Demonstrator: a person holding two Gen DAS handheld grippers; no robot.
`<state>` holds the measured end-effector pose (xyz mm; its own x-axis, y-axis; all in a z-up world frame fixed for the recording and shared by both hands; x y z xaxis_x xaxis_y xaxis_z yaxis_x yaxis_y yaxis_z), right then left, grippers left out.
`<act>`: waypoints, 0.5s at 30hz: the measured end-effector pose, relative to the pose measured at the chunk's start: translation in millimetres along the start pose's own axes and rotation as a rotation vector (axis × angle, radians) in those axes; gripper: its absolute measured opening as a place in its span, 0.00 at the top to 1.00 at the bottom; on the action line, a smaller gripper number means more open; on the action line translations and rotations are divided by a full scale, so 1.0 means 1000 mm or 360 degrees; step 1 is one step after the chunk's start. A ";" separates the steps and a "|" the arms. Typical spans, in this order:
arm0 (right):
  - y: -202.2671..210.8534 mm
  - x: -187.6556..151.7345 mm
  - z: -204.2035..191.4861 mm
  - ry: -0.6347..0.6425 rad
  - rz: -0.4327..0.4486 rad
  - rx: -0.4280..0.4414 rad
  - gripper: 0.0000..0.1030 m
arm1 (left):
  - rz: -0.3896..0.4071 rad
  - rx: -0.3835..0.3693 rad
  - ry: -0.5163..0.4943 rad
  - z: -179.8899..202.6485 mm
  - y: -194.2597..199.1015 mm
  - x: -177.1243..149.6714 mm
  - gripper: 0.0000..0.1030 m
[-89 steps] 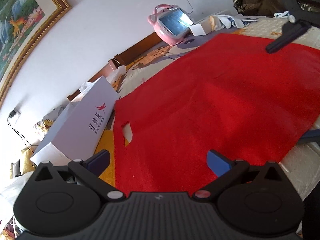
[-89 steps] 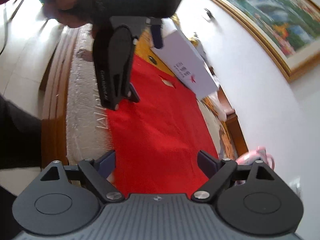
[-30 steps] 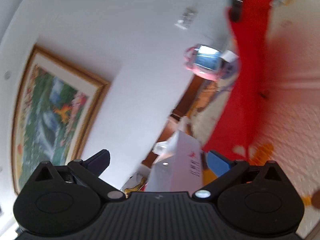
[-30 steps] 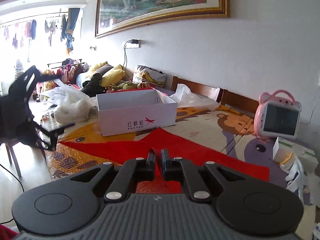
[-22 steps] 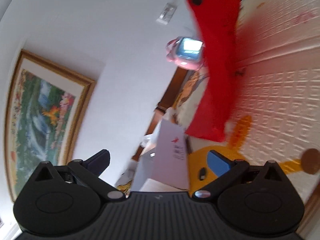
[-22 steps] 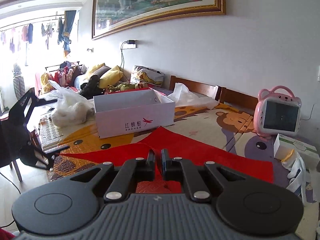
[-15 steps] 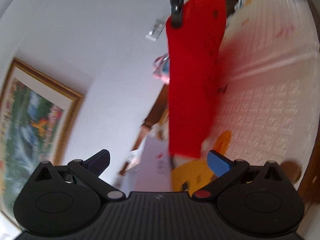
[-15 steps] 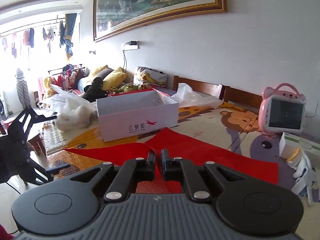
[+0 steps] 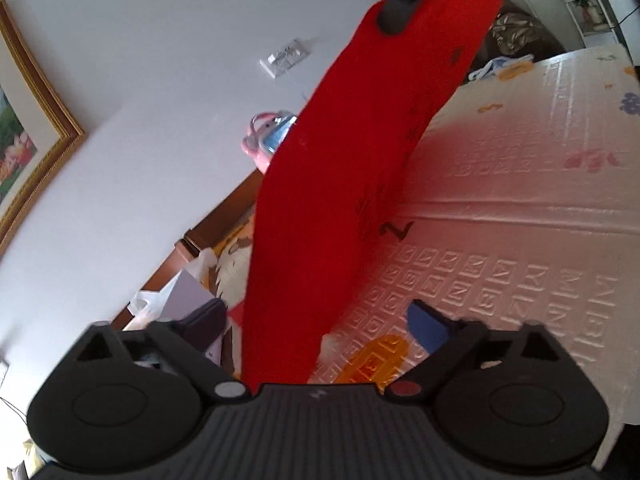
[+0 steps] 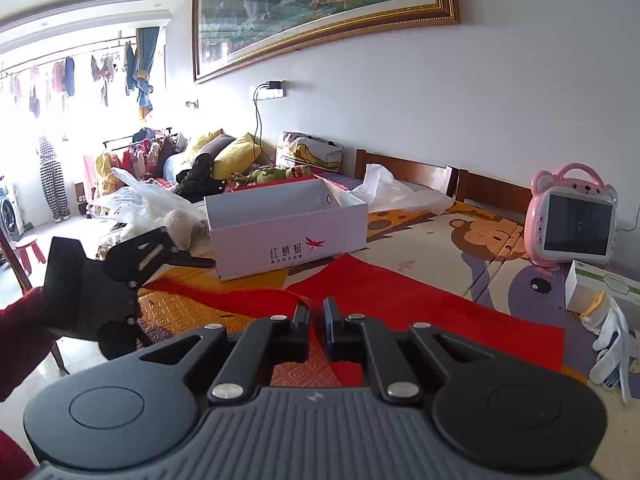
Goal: Fold shopping bag
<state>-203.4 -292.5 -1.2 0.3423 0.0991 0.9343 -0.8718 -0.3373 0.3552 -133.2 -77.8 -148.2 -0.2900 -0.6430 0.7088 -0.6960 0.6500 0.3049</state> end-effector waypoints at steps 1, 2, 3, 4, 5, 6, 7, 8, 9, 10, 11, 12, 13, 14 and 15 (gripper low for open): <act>0.000 -0.001 0.000 0.0003 -0.0007 0.0003 0.90 | 0.0002 0.0006 0.0000 0.001 -0.001 -0.001 0.24; 0.000 -0.001 0.001 0.0006 -0.0012 0.0008 0.90 | 0.0012 0.0006 0.0001 0.001 -0.001 -0.001 0.39; -0.001 -0.002 0.001 0.0009 -0.0017 0.0012 0.90 | 0.0012 0.0005 0.0006 0.001 -0.002 -0.001 0.65; -0.001 -0.003 0.002 0.0010 -0.0018 0.0017 0.90 | -0.0006 -0.0001 0.0016 0.000 -0.005 -0.002 0.76; -0.002 -0.003 0.002 0.0011 -0.0019 0.0021 0.90 | -0.0028 -0.0011 0.0029 -0.001 -0.007 -0.003 0.88; -0.002 -0.004 0.003 0.0012 -0.0020 0.0026 0.90 | -0.0043 -0.0027 0.0043 -0.002 -0.009 -0.004 0.93; -0.002 -0.004 0.003 0.0011 -0.0018 0.0032 0.90 | -0.0056 -0.0048 0.0057 -0.003 -0.010 -0.005 0.95; -0.002 -0.008 0.001 0.0010 -0.0014 0.0045 0.90 | -0.0064 -0.0056 0.0061 -0.004 -0.011 -0.006 0.98; -0.001 -0.009 0.001 0.0007 -0.0012 0.0052 0.90 | -0.0063 -0.0055 0.0058 -0.003 -0.010 -0.007 0.99; -0.001 -0.009 0.002 0.0002 -0.0009 0.0063 0.90 | -0.0059 -0.0059 0.0060 -0.003 -0.010 -0.007 0.99; 0.000 -0.009 0.002 -0.0006 -0.0007 0.0078 0.89 | -0.0056 -0.0079 0.0082 -0.005 -0.008 -0.007 0.99; 0.001 -0.008 0.003 -0.0018 -0.0004 0.0097 0.89 | -0.0052 -0.0108 0.0115 -0.007 -0.004 -0.006 0.99; 0.003 -0.007 0.004 -0.0032 0.0000 0.0120 0.89 | -0.0046 -0.0124 0.0135 -0.009 0.000 -0.005 0.99; 0.005 -0.006 0.004 -0.0049 0.0006 0.0148 0.89 | -0.0037 -0.0133 0.0149 -0.012 0.004 -0.004 0.99; 0.008 -0.004 0.004 -0.0058 0.0011 0.0180 0.88 | -0.0027 -0.0144 0.0169 -0.016 0.011 -0.002 0.99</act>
<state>-209.8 -299.3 -2.4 0.3508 0.0629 0.9344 -0.8298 -0.4415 0.3412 -129.7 -62.9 -136.7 -0.2044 -0.6111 0.7648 -0.6368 0.6763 0.3702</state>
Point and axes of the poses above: each gripper's, at about its wrist camera, not at the fingertips, and y roughly against the way its jaws point, z to its right, x to its top, the point moved 2 cm from there along -y, roughly the way its jaws point, and after that the axes turned 5 degrees about z, right-handed, at the moved point
